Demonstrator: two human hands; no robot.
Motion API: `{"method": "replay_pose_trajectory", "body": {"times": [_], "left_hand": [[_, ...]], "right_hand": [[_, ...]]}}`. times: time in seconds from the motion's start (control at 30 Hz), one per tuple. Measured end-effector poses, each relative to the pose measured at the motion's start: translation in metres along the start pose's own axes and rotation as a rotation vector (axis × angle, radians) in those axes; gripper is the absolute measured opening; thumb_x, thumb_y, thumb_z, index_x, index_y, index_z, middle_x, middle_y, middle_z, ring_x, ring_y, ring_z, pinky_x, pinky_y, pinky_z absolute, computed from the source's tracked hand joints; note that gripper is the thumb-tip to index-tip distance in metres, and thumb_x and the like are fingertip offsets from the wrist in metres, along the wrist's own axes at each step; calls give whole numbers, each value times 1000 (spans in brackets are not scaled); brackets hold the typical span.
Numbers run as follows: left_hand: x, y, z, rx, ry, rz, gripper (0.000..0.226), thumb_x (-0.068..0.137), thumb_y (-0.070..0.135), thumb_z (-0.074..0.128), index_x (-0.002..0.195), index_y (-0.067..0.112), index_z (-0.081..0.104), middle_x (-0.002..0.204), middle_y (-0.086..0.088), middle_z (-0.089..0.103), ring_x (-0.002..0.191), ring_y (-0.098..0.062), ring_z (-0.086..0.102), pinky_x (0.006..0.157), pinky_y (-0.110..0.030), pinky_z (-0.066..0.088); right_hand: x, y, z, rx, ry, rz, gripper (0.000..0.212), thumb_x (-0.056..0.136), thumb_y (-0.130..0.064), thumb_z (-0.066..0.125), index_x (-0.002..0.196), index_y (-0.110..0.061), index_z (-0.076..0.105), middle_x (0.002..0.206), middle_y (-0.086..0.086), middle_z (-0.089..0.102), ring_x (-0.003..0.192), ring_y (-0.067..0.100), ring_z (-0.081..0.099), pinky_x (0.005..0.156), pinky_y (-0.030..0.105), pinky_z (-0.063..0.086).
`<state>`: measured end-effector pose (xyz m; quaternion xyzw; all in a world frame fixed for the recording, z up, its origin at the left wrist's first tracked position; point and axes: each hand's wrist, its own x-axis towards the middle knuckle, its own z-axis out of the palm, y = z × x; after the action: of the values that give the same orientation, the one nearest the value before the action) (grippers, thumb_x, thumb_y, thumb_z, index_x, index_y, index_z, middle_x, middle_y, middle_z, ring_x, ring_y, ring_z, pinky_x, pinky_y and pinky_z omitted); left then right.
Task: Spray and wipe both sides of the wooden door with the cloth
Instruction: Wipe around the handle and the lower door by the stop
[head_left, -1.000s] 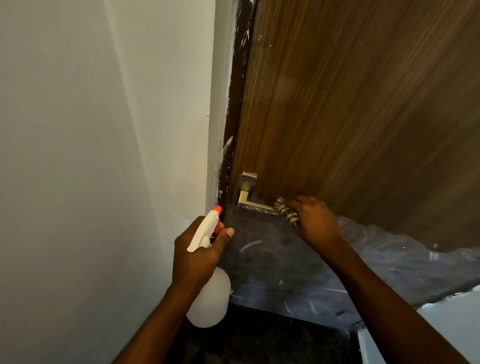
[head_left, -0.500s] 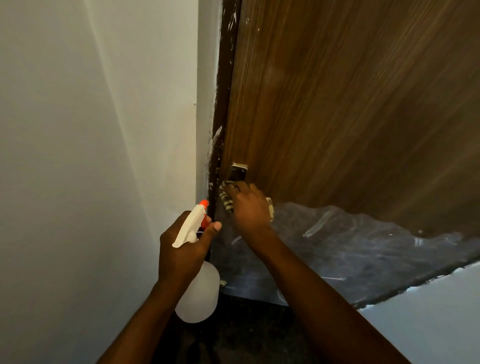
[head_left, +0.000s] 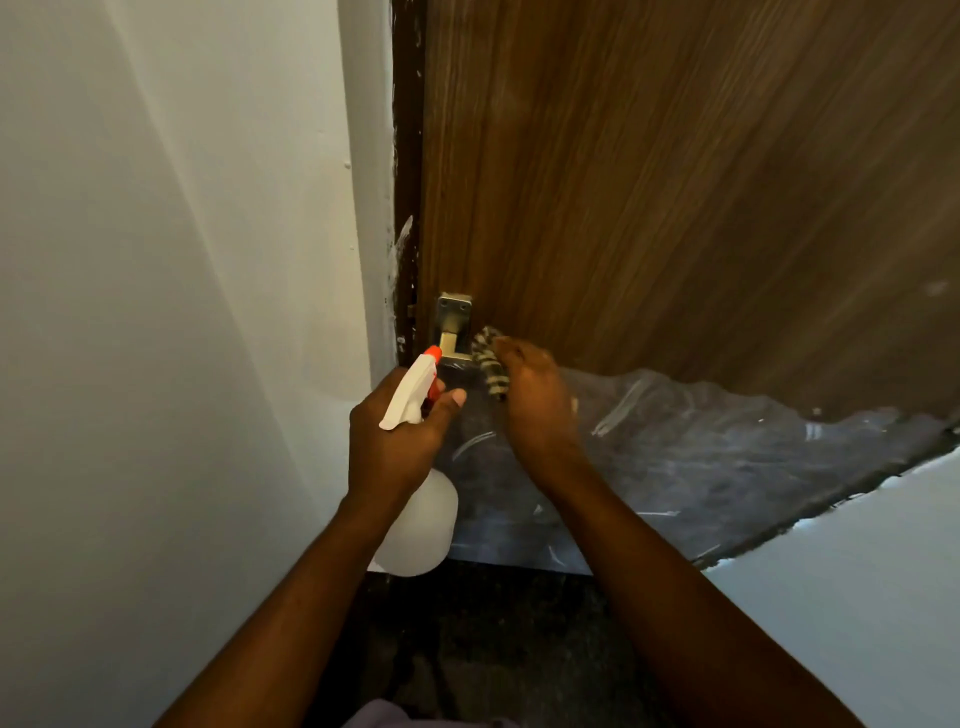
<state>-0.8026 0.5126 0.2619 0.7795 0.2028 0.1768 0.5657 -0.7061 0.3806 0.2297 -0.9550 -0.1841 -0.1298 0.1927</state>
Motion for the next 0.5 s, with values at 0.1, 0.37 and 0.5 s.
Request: {"method": "replay_pose_trajectory", "body": {"times": [0.1, 0.37, 0.5], "left_hand": [[4, -6, -6, 8, 14, -18, 64, 75, 42, 70, 130, 17, 49, 125, -5, 60, 103, -17, 59, 88, -28, 47], [12, -17, -18, 13, 28, -41, 66, 75, 41, 70, 131, 15, 48, 126, -8, 59, 109, -26, 60, 95, -40, 48], [8, -19, -18, 20, 11, 4, 58, 76, 41, 70, 125, 15, 53, 117, -6, 63, 101, -22, 63, 87, -33, 51]], "right_hand": [[14, -41, 15, -92, -82, -29, 55, 97, -23, 57, 148, -14, 39, 147, 9, 45, 132, 29, 40, 107, 36, 35], [6, -50, 29, -175, -75, -222, 69, 75, -28, 83, 136, -9, 56, 140, 15, 54, 130, 35, 50, 106, 44, 42], [-15, 1, 15, -108, 80, -133, 71, 66, -10, 87, 132, -9, 60, 132, 15, 61, 120, 35, 59, 97, 47, 49]]}}
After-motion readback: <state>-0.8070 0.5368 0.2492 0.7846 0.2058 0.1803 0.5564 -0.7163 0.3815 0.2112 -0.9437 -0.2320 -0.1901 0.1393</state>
